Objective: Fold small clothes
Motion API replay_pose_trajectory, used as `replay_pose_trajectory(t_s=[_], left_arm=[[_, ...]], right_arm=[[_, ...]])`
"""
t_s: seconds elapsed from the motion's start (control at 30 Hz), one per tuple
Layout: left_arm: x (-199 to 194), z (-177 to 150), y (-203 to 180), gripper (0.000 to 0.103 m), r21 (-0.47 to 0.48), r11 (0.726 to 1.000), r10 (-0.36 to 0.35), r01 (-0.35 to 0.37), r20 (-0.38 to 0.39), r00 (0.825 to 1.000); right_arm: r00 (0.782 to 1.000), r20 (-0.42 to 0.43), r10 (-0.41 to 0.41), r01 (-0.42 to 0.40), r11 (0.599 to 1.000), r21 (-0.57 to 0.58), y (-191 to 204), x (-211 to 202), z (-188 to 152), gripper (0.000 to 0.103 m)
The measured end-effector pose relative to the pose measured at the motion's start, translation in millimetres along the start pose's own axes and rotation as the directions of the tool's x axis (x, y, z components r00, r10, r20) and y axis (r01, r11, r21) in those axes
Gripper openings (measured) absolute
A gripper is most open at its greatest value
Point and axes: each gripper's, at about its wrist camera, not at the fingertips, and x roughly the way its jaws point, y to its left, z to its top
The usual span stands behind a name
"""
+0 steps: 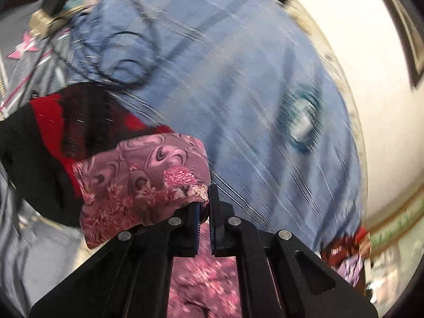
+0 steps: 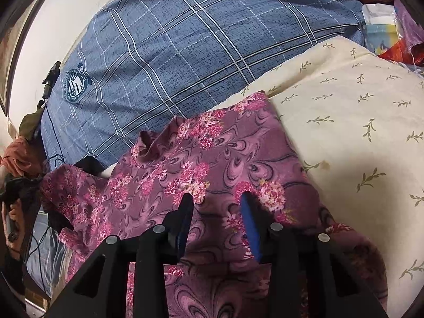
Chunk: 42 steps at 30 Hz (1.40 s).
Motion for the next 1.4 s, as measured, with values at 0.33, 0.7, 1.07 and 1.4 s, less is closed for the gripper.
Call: replay_pose_trajectory(t_s=[0.33, 0.7, 1.07, 1.4], left_arm=[[37.8, -104.9, -95.0, 0.003, 0.137, 0.986, -0.071, 0.094, -0.161, 0.984], [132.6, -249.8, -134.8, 0.021, 0.286, 0.958, 0.114, 0.016, -0.432, 0.895], [2.5, -178.2, -46.2, 0.065, 0.135, 0.991, 0.044, -0.016, -0.208, 0.977], [10.5, -156.2, 27.7, 0.064, -0.08, 0.996, 0.006, -0.029, -0.274, 0.962]], right_arm=[[1.0, 0.005, 0.02, -0.02, 1.0, 0.011, -2.2, -1.6, -0.4, 0.039], [0.999, 0.007, 0.045, -0.046, 0.999, 0.028, -6.4, -2.2, -0.3, 0.039], [0.994, -0.088, 0.069, -0.088, 0.971, -0.224, 91.3, -2.6, 7.9, 0.053], [0.983, -0.132, -0.125, -0.045, 0.537, -0.843, 227.4, 40.6, -74.6, 0.062]])
